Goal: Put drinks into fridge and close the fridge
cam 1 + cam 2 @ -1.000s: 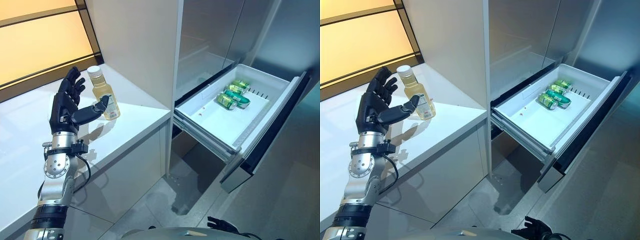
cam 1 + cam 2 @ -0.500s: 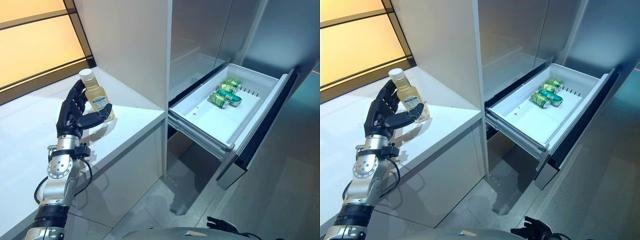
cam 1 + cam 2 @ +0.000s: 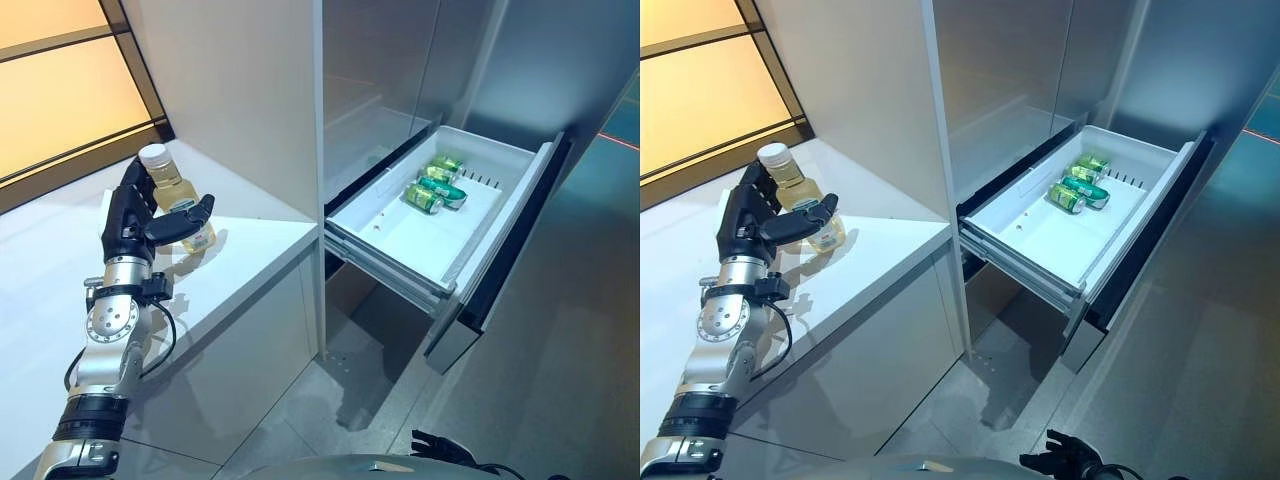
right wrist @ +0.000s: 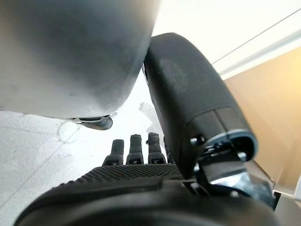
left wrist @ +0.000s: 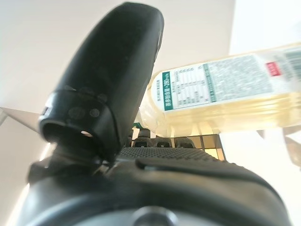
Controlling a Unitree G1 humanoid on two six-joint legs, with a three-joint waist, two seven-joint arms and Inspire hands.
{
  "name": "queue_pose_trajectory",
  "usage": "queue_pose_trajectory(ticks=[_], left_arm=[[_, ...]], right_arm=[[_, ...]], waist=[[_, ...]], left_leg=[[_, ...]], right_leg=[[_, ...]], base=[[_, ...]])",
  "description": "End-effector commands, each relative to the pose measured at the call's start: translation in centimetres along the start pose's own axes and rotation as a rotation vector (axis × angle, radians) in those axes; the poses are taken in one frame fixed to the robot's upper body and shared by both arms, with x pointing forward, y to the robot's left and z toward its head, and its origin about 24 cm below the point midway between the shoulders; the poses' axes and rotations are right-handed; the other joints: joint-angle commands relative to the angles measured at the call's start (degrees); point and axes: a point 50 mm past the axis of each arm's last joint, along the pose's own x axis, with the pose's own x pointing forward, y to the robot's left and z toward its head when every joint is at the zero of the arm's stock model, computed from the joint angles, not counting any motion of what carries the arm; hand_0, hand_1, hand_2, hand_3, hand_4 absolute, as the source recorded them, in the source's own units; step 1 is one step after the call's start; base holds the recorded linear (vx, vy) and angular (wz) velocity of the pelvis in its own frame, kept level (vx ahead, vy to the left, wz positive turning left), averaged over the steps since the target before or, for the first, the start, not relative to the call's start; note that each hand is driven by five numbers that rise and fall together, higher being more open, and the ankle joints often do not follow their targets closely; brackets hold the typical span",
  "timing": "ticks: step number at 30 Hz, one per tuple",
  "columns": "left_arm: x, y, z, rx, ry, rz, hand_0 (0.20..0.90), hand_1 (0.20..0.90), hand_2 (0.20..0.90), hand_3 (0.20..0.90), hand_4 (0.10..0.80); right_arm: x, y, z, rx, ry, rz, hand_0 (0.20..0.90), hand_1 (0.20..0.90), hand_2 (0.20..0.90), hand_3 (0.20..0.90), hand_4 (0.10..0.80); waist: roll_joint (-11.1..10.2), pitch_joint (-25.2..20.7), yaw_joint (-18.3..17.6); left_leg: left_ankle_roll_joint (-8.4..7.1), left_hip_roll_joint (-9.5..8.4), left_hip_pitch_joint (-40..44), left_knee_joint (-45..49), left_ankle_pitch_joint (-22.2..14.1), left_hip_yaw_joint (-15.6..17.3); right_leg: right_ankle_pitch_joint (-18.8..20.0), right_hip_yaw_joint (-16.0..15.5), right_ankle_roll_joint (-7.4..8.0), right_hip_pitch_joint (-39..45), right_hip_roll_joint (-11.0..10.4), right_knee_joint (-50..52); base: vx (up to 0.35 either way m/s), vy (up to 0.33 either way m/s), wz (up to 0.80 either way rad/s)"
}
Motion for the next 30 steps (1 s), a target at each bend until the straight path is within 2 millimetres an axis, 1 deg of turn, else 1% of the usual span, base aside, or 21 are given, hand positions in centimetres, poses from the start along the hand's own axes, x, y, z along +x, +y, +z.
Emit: queue_pose_trajectory(ticks=[1, 10, 18, 19, 20, 21, 22, 23, 24, 28, 30], left_arm=[[4.09, 0.81, 6.01, -0.026, -0.292, 0.056, 0.9, 0.9, 0.9, 0.9, 0.8], [4.52, 0.6, 6.11, 0.004, -0.281, 0.045, 0.9, 0.9, 0.9, 0.9, 0.8], [4.67, 0.93, 6.05, 0.004, -0.268, 0.05, 0.9, 0.9, 0.9, 0.9, 0.8], [4.69, 1.01, 6.04, 0.002, -0.268, 0.052, 0.785, 0.785, 0.785, 0.765, 0.665], [4.7, 1.04, 6.05, 0.002, -0.267, 0.054, 0.582, 0.582, 0.582, 0.529, 0.429], [4.71, 1.04, 6.05, 0.002, -0.267, 0.054, 0.556, 0.556, 0.556, 0.499, 0.399], [4.71, 1.03, 6.03, 0.001, -0.268, 0.056, 0.427, 0.427, 0.427, 0.348, 0.248], [4.72, 1.0, 6.02, -0.001, -0.269, 0.058, 0.366, 0.366, 0.366, 0.277, 0.177], [4.75, 0.93, 6.06, 0.0, -0.269, 0.062, 0.326, 0.326, 0.326, 0.23, 0.13], [4.71, 0.84, 6.09, -0.004, -0.28, 0.056, 0.3, 0.3, 0.3, 0.2, 0.1], [4.65, 0.74, 6.14, -0.015, -0.286, 0.048, 0.3, 0.3, 0.3, 0.2, 0.1]], right_arm=[[0.16, 0.04, 1.01, -0.048, -0.027, 0.018, 0.9, 0.9, 0.9, 0.9, 0.8], [0.16, 0.14, 0.91, -0.042, -0.026, 0.02, 0.9, 0.9, 0.9, 0.9, 0.8], [0.12, 0.1, 0.66, -0.038, -0.02, 0.017, 0.9, 0.9, 0.9, 0.9, 0.8], [0.12, 0.09, 0.68, -0.038, -0.02, 0.017, 0.9, 0.9, 0.9, 0.9, 0.8], [0.12, 0.08, 0.7, -0.035, -0.021, 0.017, 0.9, 0.9, 0.9, 0.9, 0.8], [0.12, 0.1, 0.71, -0.034, -0.021, 0.017, 0.9, 0.9, 0.9, 0.9, 0.8], [0.13, 0.14, 0.72, -0.034, -0.022, 0.017, 0.9, 0.9, 0.9, 0.9, 0.8], [0.13, 0.17, 0.72, -0.035, -0.022, 0.018, 0.9, 0.9, 0.9, 0.9, 0.8], [0.13, 0.2, 0.7, -0.035, -0.022, 0.018, 0.9, 0.9, 0.9, 0.9, 0.8], [0.16, 0.26, 0.82, -0.043, -0.024, 0.021, 0.9, 0.9, 0.9, 0.9, 0.8], [0.18, 0.29, 0.88, -0.046, -0.024, 0.023, 0.9, 0.9, 0.9, 0.9, 0.8]], waist=[[1.9, -1.6, -0.9], [1.9, -1.7, -1.5], [2.0, -1.6, -1.7], [2.0, -1.6, -1.7], [1.9, -1.6, -1.7], [1.9, -1.6, -1.7], [1.9, -1.6, -1.8], [1.9, -1.6, -1.8], [1.9, -1.6, -1.8], [1.9, -1.4, -1.8], [1.9, -1.4, -1.7]], left_leg=[[0.88, -0.82, 1.5, 0.4, -6.5, 3.3], [1.19, -1.07, 1.8, 0.5, -6.7, 3.4], [1.43, -1.29, 1.9, 0.6, -6.9, 3.6], [1.46, -1.32, 1.9, 0.6, -6.9, 3.6], [1.5, -1.36, 1.8, 0.6, -7.0, 3.6], [1.52, -1.38, 1.8, 0.7, -7.0, 3.6], [1.56, -1.39, 1.9, 0.6, -7.0, 3.6], [1.57, -1.4, 1.9, 0.6, -7.0, 3.6], [1.6, -1.43, 1.9, 0.7, -7.0, 3.6], [1.74, -1.7, 1.8, 0.8, -7.1, 3.0], [1.76, -1.72, 1.8, 0.8, -7.1, 3.0]], right_leg=[[-5.1, -0.6, 4.59, -1.8, -1.7, 7.2], [-5.2, 0.2, 4.71, -1.9, -1.7, 7.5], [-5.2, 0.7, 4.8, -2.1, -1.7, 7.8], [-5.2, 0.8, 4.82, -2.1, -1.7, 7.8], [-5.2, 0.9, 4.82, -2.2, -1.7, 7.9], [-5.2, 0.9, 4.82, -2.3, -1.7, 8.0], [-5.2, 1.0, 4.84, -2.3, -1.7, 8.0], [-5.2, 1.0, 4.85, -2.3, -1.7, 8.0], [-5.2, 1.0, 4.84, -2.3, -1.7, 8.0], [-5.2, 1.4, 4.85, -2.4, -1.6, 8.2], [-5.2, 1.5, 4.83, -2.4, -1.6, 8.1]], base=[[0.012, 0.011, -0.05], [0.001, 0.001, 0.0], [0.012, 0.005, -0.03], [0.016, 0.005, -0.09], [0.015, 0.003, -0.09], [0.011, 0.001, -0.06], [0.009, 0.0, -0.04], [0.0, 0.0, 0.0], [0.0, 0.0, 0.0], [0.0, 0.0, 0.0], [0.0, 0.0, 0.0]])
